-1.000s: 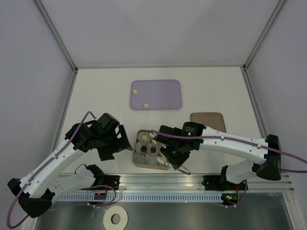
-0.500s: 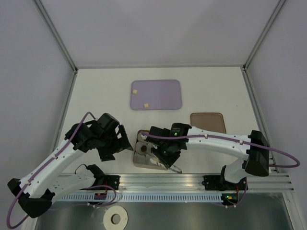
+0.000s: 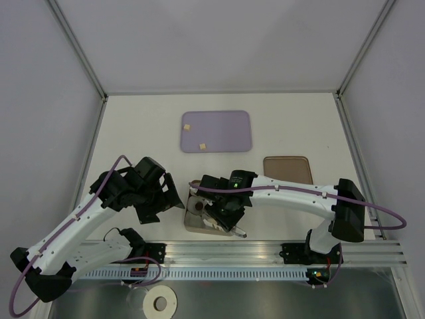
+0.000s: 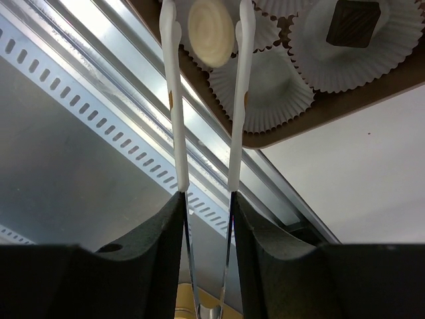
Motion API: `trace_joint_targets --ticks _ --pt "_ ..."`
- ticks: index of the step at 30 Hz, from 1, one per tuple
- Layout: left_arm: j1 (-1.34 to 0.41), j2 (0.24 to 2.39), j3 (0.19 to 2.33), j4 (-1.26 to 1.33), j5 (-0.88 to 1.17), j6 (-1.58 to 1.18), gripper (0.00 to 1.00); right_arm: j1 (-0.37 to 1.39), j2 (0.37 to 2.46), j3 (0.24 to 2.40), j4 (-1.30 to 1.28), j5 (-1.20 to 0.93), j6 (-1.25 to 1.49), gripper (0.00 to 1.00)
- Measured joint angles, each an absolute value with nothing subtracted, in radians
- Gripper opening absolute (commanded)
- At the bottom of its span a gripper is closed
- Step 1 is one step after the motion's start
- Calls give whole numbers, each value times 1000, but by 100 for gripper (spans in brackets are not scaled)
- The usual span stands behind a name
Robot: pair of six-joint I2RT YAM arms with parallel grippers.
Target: Pack the chocolate
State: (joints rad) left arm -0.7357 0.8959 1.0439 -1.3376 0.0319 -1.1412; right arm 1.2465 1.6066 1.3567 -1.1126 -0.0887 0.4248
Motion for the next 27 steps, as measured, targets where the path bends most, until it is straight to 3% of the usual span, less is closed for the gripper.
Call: trace_joint_targets --ticks 5,11,17,23,27 --pt "-736 896 1044 -1338 32 -1142 99 1246 1607 1361 -1114 -88 424 43" --pt "-736 896 1044 -1338 32 -1142 100 1246 1607 1400 -1122 -77 424 37" --pt "-736 896 1044 -1338 32 -1148 100 1223 1620 1617 -1148 -47 420 36" --pt "-736 899 1044 -1338 32 -1164 100 988 1750 1893 -1137 -47 382 34" --pt "-736 915 1044 -1337 33 -1168 100 840 1963 2116 -1167 -5 343 35"
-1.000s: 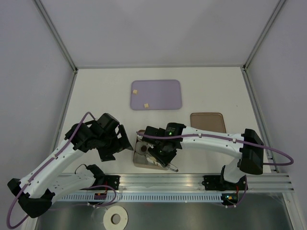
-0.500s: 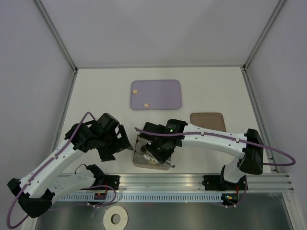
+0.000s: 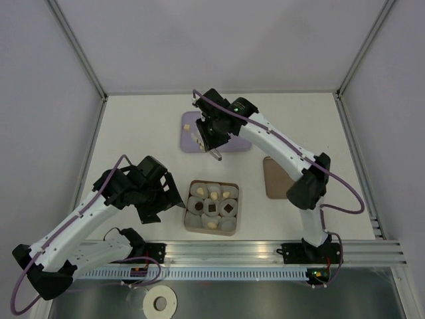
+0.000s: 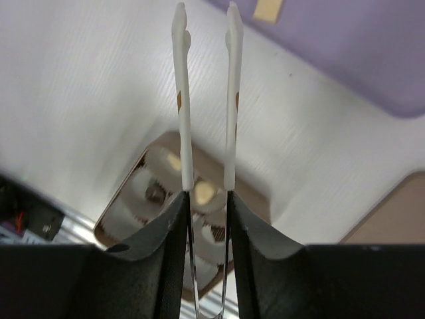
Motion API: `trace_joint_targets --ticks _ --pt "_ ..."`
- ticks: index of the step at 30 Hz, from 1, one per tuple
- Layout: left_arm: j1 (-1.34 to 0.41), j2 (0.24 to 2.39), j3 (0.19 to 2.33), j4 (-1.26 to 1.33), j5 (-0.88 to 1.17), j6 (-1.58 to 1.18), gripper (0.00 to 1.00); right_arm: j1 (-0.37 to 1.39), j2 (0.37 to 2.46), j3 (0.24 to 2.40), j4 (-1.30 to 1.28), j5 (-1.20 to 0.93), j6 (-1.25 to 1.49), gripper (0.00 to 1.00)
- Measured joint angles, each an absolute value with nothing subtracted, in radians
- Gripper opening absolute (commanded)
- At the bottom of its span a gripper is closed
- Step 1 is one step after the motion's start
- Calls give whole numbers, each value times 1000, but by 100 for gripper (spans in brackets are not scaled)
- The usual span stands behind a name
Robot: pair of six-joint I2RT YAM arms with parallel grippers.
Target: Pack the chocolate
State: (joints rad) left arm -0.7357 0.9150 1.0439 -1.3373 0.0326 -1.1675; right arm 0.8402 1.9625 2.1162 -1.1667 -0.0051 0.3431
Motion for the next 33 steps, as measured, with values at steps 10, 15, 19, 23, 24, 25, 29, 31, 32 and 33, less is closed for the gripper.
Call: trace_joint_targets --ticks 10,15,19,23,24,25,29,31,32,33 --pt "-736 931 1050 -1337 34 -1178 100 804 2314 2313 -1232 88 341 39" --pt "-736 930 1050 -1337 36 -1178 99 795 2328 2313 -1227 117 353 41" --pt "-736 921 1050 -1337 36 -1178 100 791 2344 2313 -1211 129 356 42" --pt "-736 909 1050 -1338 36 -1179 100 788 2379 2313 -1191 129 368 43" --pt "-736 907 1050 -1337 36 -1179 100 788 2387 2313 -1185 130 371 44" --pt "-736 904 1050 -1337 36 -1179 100 788 2397 2313 -1180 128 373 43" --pt "-736 898 1050 -1338 36 -1179 100 787 2434 2326 -1161 125 385 37" --pt "-736 894 1050 -1337 36 -1179 100 787 2445 2330 -1156 126 393 31" --pt "-736 893 1050 -1337 36 -1179 99 787 2447 2331 -1156 126 398 29" --pt "-736 892 1050 -1338 36 -1179 100 787 2448 2331 -1155 126 402 27"
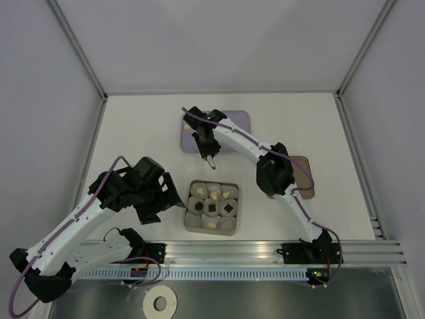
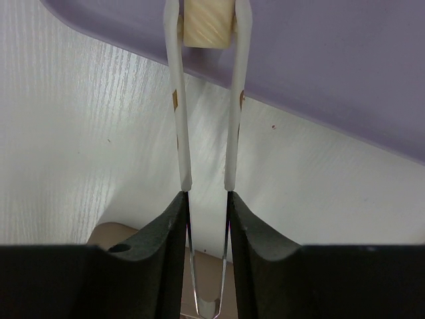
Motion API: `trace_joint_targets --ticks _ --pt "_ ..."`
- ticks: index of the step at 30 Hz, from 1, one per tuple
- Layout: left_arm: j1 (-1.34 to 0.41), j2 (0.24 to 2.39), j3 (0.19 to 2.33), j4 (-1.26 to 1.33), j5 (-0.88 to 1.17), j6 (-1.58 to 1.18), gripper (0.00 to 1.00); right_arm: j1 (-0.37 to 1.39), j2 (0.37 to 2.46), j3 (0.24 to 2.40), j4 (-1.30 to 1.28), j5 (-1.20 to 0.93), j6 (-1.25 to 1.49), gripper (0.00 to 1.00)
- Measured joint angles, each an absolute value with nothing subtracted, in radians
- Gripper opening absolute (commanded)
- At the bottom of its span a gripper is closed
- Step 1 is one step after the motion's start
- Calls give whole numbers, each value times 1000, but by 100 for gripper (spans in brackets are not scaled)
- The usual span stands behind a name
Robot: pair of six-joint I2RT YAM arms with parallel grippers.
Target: Pack the chocolate
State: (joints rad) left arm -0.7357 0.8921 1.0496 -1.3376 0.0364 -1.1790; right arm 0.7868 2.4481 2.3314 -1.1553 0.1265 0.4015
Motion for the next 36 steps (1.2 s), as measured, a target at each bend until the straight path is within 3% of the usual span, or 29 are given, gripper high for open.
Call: trace_joint_targets --ticks 11,18,26,31,36 --pt "-736 879 1050 -1338 36 -1179 100 787 2374 2312 -1120 130 371 18" --pt "-736 857 1037 -1338 36 -1179 100 821 1987 2059 -1079 115 290 18" --pt "-736 822 1016 -1338 36 -1179 100 1122 1647 1680 -1053 47 343 18" --pt "-736 825 1016 -1338 36 -1179 100 1254 1621 1490 -1041 -8 407 18" --pt "-736 825 1011 -1338 36 -1179 100 1316 1624 1461 -1023 -31 427 19"
